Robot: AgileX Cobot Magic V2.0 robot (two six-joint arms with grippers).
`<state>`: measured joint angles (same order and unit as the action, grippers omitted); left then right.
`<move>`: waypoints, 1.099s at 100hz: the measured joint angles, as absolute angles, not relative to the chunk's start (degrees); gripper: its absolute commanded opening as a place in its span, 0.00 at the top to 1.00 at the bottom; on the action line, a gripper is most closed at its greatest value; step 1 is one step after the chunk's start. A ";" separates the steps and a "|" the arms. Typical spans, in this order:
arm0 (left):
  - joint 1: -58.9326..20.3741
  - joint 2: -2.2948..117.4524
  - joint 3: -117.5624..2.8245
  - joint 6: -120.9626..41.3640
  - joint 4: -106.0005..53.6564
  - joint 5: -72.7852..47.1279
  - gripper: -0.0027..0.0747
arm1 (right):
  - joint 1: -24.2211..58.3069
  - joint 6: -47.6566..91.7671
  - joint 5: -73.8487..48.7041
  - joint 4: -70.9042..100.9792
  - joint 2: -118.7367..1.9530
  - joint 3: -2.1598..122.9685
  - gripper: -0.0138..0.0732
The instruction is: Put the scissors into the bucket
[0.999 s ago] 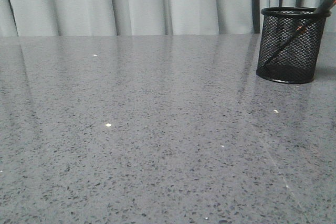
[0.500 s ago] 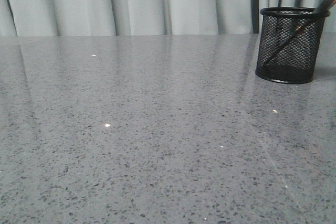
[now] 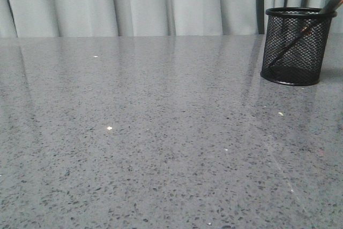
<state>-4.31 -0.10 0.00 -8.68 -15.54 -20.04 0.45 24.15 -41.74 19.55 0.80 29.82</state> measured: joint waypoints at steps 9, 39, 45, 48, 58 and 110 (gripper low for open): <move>-4.31 -0.10 0.00 -8.68 -15.54 -20.04 0.99 | 0.45 24.15 -41.74 18.62 0.80 29.55 0.91; -4.31 -0.10 0.00 -8.68 -15.54 -20.04 0.99 | -0.57 0.86 -12.55 1.55 0.80 10.29 0.91; -4.31 -0.10 0.00 -8.68 -15.54 -20.04 0.99 | -0.68 -0.83 -5.44 0.55 0.80 3.67 0.91; -4.31 -0.10 0.00 -8.68 -15.54 -20.04 0.99 | -0.71 -1.21 -3.72 0.00 0.80 1.44 0.91; -4.31 -0.10 0.00 -8.68 -15.63 -20.04 0.99 | -0.71 -1.81 -7.66 -0.40 0.80 -0.79 0.91; -4.31 -0.10 0.00 -8.68 -15.63 -20.09 0.99 | -0.71 -2.20 -18.27 -0.43 0.80 -0.79 0.92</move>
<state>-4.31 -0.10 0.00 -8.68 -15.63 -20.09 -0.71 -2.20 -18.27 -0.43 0.80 -0.79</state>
